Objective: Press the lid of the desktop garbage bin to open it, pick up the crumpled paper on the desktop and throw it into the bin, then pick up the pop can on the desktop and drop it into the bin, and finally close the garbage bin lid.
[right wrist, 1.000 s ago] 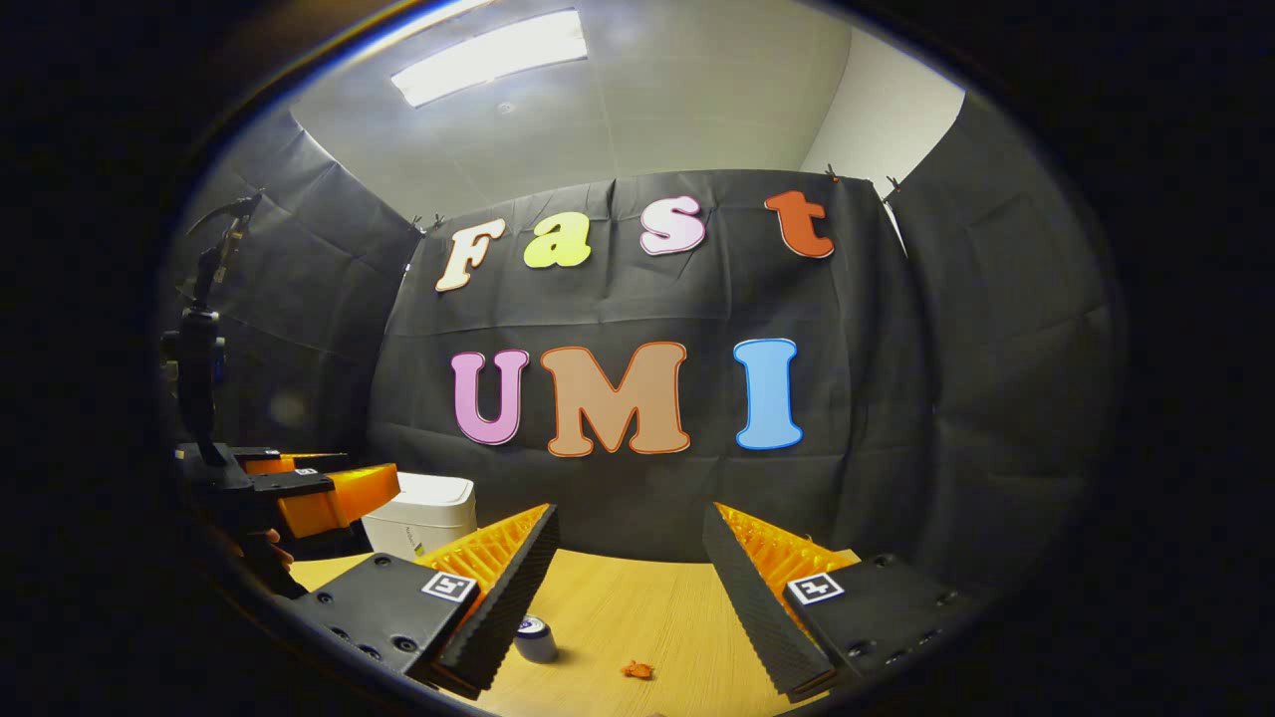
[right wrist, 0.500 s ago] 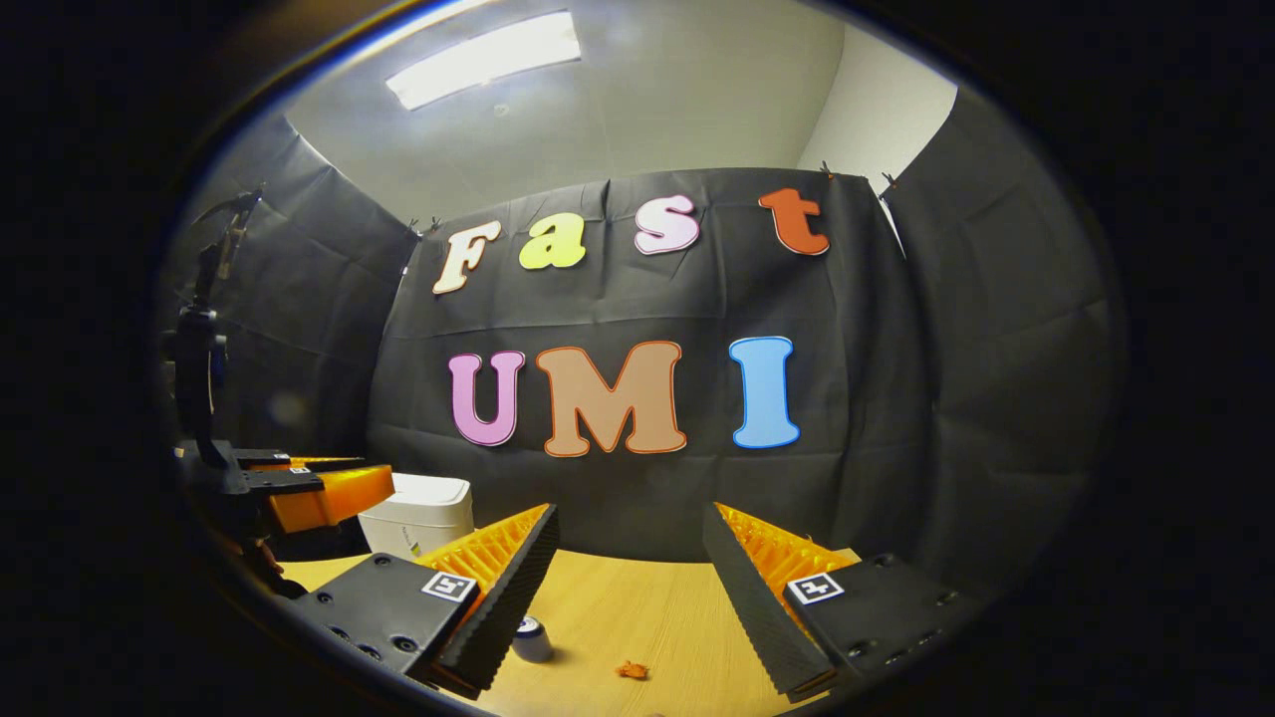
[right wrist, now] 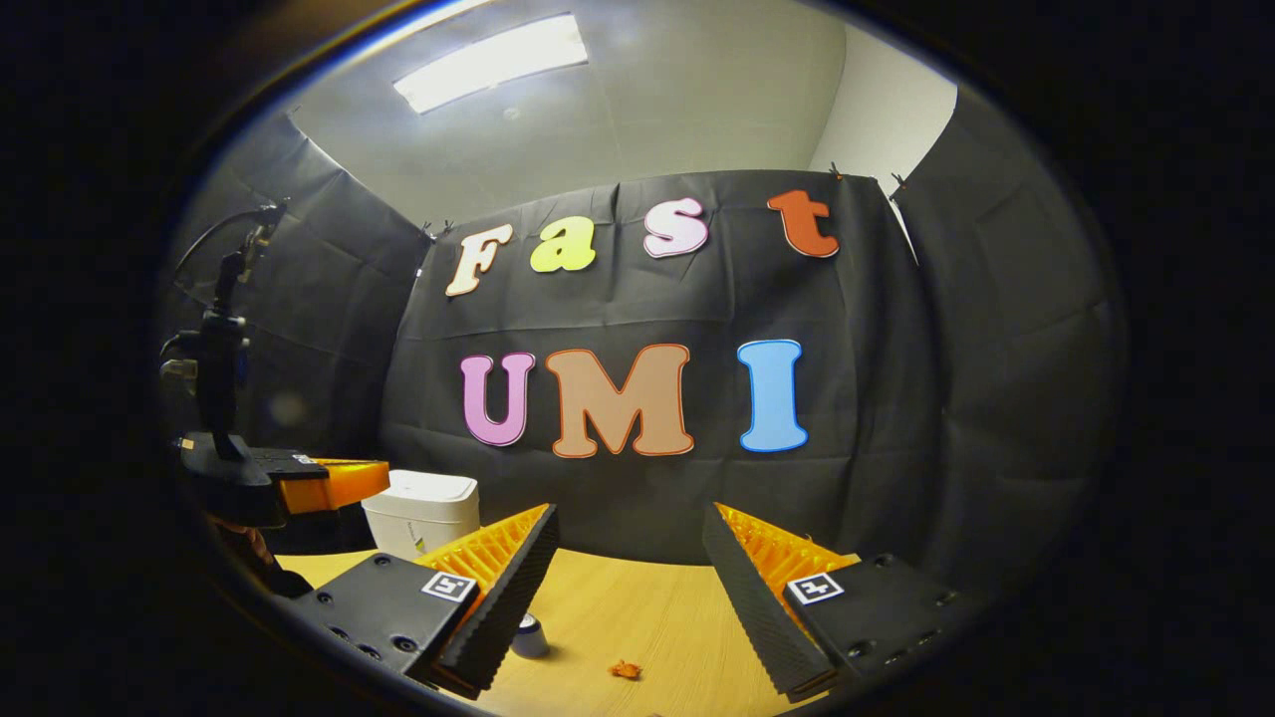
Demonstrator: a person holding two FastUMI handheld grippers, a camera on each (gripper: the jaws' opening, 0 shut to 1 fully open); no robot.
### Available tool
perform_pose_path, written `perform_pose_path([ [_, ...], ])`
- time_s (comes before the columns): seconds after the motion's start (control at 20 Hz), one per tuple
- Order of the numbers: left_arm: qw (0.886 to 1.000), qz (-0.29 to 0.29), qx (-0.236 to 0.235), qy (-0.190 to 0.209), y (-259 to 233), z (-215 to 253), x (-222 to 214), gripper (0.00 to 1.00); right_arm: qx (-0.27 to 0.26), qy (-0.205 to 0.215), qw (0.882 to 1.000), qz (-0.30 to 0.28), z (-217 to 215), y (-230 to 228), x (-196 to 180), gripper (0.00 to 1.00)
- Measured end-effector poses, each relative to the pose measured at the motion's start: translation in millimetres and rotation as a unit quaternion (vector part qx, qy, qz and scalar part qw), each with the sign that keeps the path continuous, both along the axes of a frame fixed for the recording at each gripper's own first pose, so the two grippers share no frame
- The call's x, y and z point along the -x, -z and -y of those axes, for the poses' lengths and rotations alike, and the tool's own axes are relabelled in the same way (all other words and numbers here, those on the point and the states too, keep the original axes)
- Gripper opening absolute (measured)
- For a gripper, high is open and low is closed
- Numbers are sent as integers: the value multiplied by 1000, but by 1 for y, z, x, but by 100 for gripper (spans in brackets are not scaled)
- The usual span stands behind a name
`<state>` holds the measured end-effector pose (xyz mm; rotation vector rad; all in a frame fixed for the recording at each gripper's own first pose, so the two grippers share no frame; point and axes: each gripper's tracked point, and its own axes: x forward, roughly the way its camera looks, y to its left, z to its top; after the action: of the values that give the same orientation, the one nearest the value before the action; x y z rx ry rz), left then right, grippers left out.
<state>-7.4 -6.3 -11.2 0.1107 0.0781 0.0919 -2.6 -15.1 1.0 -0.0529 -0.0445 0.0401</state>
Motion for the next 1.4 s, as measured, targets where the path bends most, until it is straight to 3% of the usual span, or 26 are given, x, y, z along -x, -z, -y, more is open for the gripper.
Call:
perform_pose_path([
  [0.3, 999, 8, -6, -48, -18, -59, -28, 0, -1, 9, 1000, -1, 1, 2, 1, 97],
  [0.45, 998, -6, -12, -64, -18, -100, -57, 0, 9, 33, 999, 3, 8, 1, -5, 97],
  [0.85, 992, -92, 40, -77, 47, -190, -131, 0, 4, 80, 997, -9, 5, 6, -4, 97],
  [1.15, 984, -147, 39, -93, 97, -216, -139, 0, 16, 84, 996, -25, 3, 10, -5, 97],
  [1.25, 987, -130, 21, -93, 96, -220, -144, 0, 20, 82, 996, -28, 3, 11, -7, 97],
  [1.4, 986, -130, 34, -103, 100, -222, -142, 0, 23, 77, 996, -33, 1, 12, -7, 97],
])
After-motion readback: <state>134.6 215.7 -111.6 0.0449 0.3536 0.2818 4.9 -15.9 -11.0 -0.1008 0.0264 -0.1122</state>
